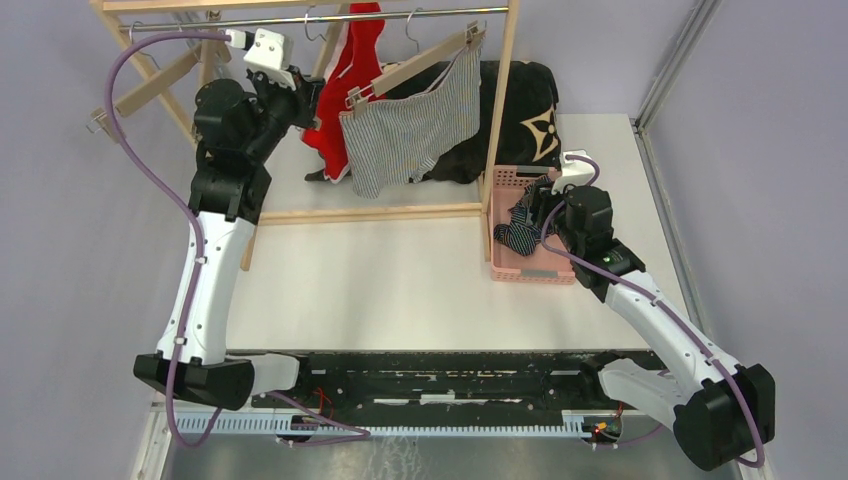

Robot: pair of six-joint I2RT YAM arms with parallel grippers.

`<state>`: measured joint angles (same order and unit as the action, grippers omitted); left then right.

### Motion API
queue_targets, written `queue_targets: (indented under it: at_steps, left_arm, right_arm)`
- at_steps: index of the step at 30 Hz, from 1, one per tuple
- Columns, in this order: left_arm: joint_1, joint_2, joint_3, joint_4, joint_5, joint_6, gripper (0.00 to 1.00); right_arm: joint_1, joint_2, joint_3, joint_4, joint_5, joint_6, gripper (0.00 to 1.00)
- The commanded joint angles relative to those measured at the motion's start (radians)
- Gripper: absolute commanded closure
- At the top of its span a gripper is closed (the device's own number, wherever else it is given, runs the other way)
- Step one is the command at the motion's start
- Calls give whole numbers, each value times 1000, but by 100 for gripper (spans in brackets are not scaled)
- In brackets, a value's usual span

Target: Remove the underwear clipped to the hanger

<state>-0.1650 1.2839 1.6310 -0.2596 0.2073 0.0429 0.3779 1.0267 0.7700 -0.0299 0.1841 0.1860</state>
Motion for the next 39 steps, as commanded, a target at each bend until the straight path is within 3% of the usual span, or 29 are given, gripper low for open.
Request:
queue_targets:
  at_steps: [1,5,11,18,23,31,36,39]
  left_arm:
    - [0,-85,-7,130,-65,23,97]
    - [-1,-125,-59,121,-99,38,97]
    - [0,-137,-84,-39,-118,55,97]
    - [0,-235,-215,-242,-253,70,97]
    - [1,-391,-377,-311,-248,31,97]
    - [0,-672,-571,-365,25,-71,97]
    - [0,-797,-690,-376,264,-108,97]
    - [-1,-869,-736,-294,395,-183,97]
  right_arm:
    - [4,-9,1,51,-3,-3,37]
    - [3,-8,2,51,-3,-2,36]
    - [5,-5,2,50,-11,1,36]
    - [6,-10,5,50,-20,8,36]
    - [5,-13,6,47,-51,17,36]
    - [4,-30,16,56,-169,64,36]
    - [6,-33,43,55,-337,119,37]
    - [11,-23,67,79,-457,156,37]
